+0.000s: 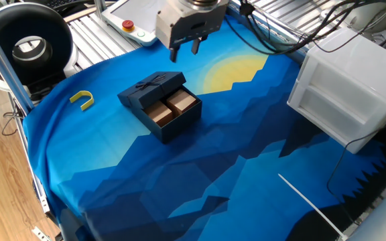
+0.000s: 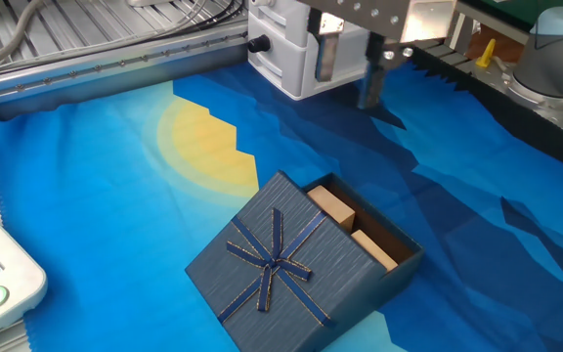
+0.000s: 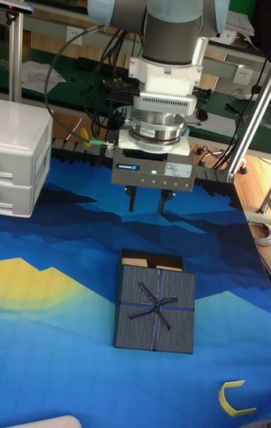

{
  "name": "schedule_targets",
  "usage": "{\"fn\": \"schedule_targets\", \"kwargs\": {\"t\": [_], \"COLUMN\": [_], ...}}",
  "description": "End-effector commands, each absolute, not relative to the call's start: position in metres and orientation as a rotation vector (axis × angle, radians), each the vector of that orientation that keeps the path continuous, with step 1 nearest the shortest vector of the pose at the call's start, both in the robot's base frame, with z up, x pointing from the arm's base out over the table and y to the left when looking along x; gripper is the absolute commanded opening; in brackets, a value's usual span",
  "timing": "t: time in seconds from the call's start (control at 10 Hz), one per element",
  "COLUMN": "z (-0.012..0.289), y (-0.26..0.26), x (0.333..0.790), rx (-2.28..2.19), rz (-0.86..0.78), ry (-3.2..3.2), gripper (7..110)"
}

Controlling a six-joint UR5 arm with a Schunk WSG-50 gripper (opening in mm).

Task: Slide the outer casing onto the gift box

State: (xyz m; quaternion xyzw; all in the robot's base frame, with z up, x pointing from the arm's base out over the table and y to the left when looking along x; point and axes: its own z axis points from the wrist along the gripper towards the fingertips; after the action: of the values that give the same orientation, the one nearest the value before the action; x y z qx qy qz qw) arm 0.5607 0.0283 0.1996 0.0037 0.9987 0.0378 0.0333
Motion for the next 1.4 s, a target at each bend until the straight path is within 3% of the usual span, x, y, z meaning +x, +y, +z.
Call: {"fn": "schedule_targets", "kwargs": {"t": [0.0,0.6,1.3], "z": [0.204,0.208,0.2], "y": [0.021,0.033,0.027], "x": [0.523,0.568,0.542], "rx": [-0.121,-0.027,-0.011], "rz": [0.07,0.119,0.091], "ry": [3.216,3.039,3.145], "gripper": [7,7,7]}}
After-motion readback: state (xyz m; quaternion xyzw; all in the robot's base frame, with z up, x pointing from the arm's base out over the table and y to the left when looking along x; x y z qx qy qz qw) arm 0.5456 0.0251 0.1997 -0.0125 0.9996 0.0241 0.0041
